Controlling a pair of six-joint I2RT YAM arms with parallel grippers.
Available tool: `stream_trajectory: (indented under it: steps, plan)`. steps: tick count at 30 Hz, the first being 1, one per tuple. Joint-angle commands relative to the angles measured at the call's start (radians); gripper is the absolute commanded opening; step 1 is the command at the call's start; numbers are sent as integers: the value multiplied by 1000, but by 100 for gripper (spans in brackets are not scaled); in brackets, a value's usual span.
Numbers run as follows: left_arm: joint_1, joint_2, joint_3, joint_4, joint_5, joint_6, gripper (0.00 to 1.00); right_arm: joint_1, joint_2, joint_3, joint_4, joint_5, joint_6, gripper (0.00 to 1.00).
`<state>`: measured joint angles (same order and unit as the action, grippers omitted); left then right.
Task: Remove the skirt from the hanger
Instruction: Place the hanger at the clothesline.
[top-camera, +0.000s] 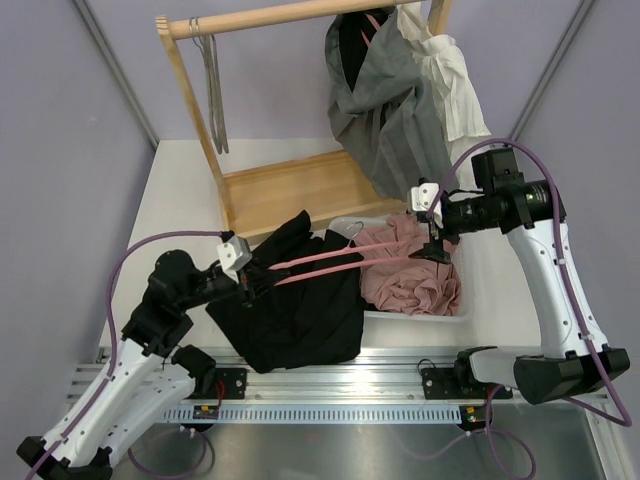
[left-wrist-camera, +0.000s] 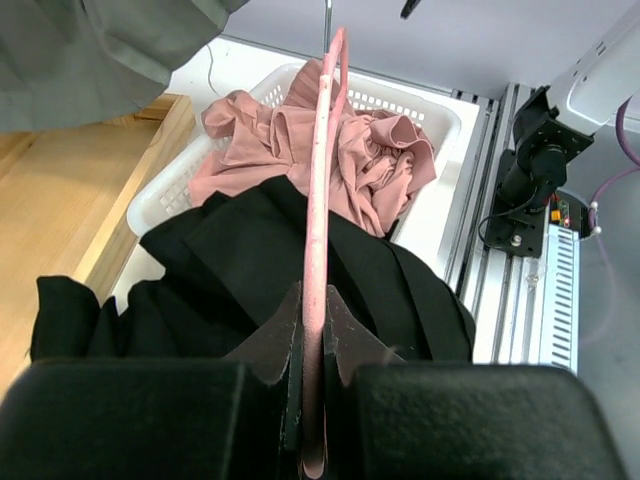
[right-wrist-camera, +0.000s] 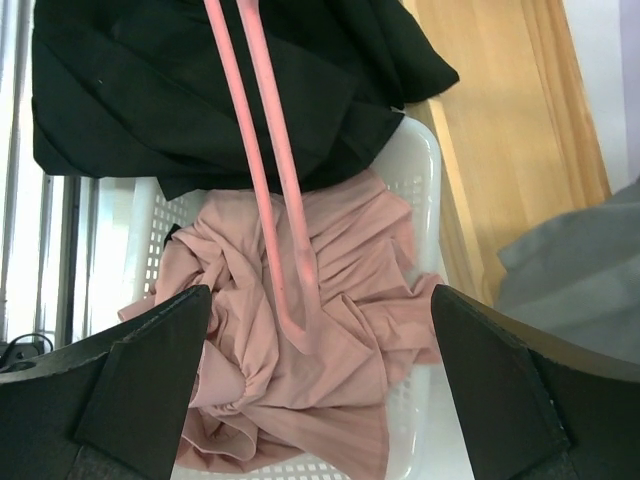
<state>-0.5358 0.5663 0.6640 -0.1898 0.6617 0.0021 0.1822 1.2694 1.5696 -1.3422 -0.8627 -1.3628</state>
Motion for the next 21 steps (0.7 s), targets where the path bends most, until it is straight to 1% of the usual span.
stream_trajectory:
  steps: [1,5,8,12,16,18,20,21]
  plan:
    - [5,-63,-30,95,-45,-66,0,-4,1,-11,-284,-82,-78,99]
    - [5,-98,-61,118,-54,-93,0,-4,4,4,-245,-85,-18,99]
    - [5,-118,-75,144,-62,-112,0,-4,28,-6,-262,-84,-41,99]
    - [5,-114,-70,165,-57,-125,0,-4,67,-46,-287,-119,-71,94]
    - [4,-103,-49,177,-43,-137,0,-4,71,-65,-242,-128,-41,90]
    - [5,-103,-38,179,-37,-148,0,-4,84,-59,-255,-128,-48,86]
    - [3,-100,-34,179,-33,-151,0,-4,97,-49,-271,-130,-62,80]
    - [5,-98,-33,179,-31,-151,0,-4,108,-40,-288,-131,-67,72]
